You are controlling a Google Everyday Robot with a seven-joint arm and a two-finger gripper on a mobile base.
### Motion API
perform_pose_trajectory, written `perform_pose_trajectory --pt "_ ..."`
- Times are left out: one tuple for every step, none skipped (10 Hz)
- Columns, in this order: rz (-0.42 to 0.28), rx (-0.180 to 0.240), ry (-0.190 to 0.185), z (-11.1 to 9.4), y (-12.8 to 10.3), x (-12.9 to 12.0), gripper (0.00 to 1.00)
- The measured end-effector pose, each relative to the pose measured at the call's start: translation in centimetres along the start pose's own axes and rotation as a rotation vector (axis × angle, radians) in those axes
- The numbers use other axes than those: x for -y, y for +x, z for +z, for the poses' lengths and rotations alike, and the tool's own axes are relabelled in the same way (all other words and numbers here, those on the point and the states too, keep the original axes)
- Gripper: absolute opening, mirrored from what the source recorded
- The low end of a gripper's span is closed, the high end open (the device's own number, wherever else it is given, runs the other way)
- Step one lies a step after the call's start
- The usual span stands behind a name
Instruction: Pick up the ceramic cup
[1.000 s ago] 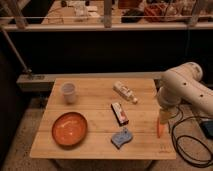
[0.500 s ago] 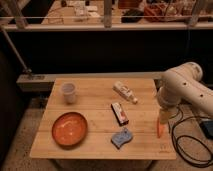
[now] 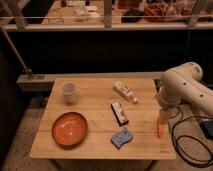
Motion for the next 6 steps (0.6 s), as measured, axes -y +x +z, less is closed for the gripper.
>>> perform_pose_trajectory --pt "-0.008 -0.003 0.002 -0.1 -0.2 0.0 0.8" --pt "-0.027 -0.007 0.006 -0.3 -1.0 0.2 0.8" --pt "-0.055 -0.009 0.009 -0.5 -2.6 0.5 0.8" --pt "-0.083 -0.013 0.014 -0.8 -4.2 0.7 0.8" --pt "-0.109 -0.016 0.02 -1.0 -5.6 1.0 0.8" --pt "-0.129 -0.022 0.026 -1.1 -6.4 1.4 0.8"
